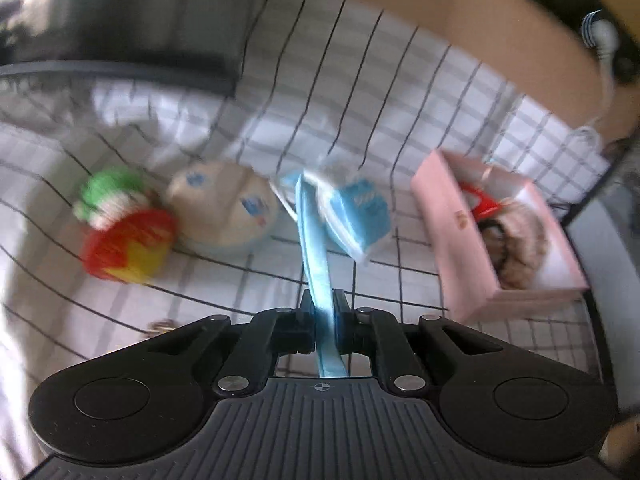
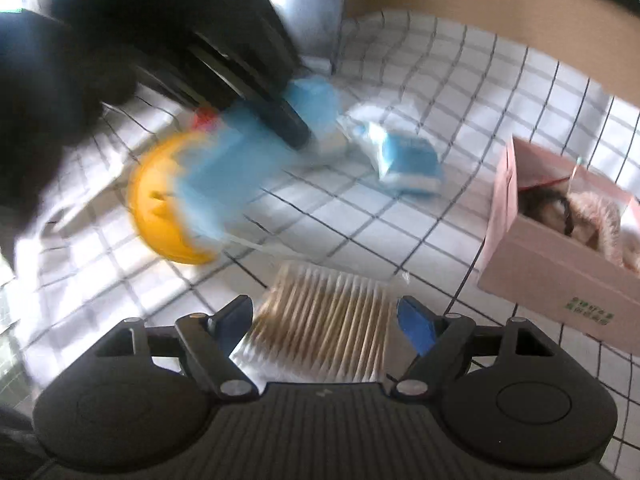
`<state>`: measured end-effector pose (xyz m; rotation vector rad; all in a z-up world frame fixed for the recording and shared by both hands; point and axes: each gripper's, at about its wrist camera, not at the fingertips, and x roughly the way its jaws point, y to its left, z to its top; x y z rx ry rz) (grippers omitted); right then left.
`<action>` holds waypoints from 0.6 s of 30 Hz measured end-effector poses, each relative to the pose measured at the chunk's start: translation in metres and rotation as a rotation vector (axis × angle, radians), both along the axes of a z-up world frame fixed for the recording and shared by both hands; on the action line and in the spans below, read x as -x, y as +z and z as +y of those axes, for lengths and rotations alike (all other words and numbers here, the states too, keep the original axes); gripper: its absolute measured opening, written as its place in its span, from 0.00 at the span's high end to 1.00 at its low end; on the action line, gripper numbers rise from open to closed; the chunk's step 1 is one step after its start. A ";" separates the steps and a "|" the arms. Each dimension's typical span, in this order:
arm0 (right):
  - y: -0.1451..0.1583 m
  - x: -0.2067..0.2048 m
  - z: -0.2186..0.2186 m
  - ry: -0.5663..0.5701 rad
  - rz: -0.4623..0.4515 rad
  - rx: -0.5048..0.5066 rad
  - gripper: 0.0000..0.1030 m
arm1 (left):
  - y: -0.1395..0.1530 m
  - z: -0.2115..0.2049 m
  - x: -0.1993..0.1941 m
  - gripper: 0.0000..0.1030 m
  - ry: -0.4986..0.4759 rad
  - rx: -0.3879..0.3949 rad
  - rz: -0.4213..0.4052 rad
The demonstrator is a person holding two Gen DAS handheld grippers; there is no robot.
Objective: Organize soft objects
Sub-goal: 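Carry the mask with the left tool while the right carries the cotton swab pack into the box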
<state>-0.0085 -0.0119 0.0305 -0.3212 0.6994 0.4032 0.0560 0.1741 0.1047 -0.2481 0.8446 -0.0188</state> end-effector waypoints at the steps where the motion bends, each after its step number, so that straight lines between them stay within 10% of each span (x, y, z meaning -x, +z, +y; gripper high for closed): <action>1: -0.002 -0.004 0.001 -0.020 0.009 0.001 0.22 | 0.008 0.004 0.009 0.90 -0.016 0.001 -0.014; 18: 0.067 0.072 -0.080 -0.270 -0.030 0.010 0.31 | 0.043 -0.053 0.037 0.90 -0.432 0.285 -0.042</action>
